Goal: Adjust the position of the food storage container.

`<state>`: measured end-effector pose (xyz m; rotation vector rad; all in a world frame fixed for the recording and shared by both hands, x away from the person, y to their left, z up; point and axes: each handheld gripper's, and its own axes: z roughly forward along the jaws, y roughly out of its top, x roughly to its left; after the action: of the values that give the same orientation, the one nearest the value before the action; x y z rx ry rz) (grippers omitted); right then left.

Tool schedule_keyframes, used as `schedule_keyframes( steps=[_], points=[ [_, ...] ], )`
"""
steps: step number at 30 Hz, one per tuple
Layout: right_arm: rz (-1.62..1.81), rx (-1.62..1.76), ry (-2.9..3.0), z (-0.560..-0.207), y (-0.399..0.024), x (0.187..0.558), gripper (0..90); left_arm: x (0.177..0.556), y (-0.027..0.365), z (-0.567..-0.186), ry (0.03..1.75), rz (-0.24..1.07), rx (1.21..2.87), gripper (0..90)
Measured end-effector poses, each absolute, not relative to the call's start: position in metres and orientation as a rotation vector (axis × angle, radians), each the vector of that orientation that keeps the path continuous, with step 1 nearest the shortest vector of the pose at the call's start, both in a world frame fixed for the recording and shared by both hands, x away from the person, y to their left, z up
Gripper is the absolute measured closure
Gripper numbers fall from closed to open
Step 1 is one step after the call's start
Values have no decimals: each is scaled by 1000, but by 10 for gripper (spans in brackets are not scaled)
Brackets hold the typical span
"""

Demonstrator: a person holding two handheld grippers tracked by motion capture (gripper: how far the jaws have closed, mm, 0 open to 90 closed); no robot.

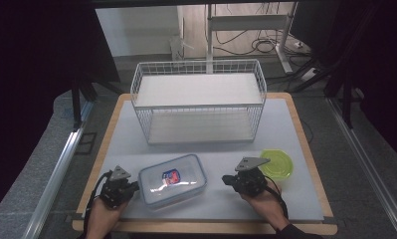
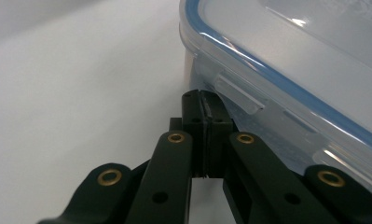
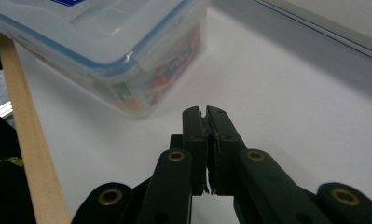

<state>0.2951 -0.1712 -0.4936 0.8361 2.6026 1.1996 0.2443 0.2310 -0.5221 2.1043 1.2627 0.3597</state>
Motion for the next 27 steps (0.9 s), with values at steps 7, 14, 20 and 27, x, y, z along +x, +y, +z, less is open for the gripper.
schedule_keyframes(
  steps=[7,14,20,27],
  points=[
    [1145,899,2567,-500,-169,303,885,272,205,-519,1196,362,2151,900],
    [1150,923,2537,-499,-173,305,885,289,187,-517,1148,352,2171,900],
    [1092,970,2521,-502,-178,306,895,300,172,-517,1119,353,2181,900],
    [1074,997,2506,-502,-182,306,896,300,167,-517,1112,341,2182,900]
  ],
)
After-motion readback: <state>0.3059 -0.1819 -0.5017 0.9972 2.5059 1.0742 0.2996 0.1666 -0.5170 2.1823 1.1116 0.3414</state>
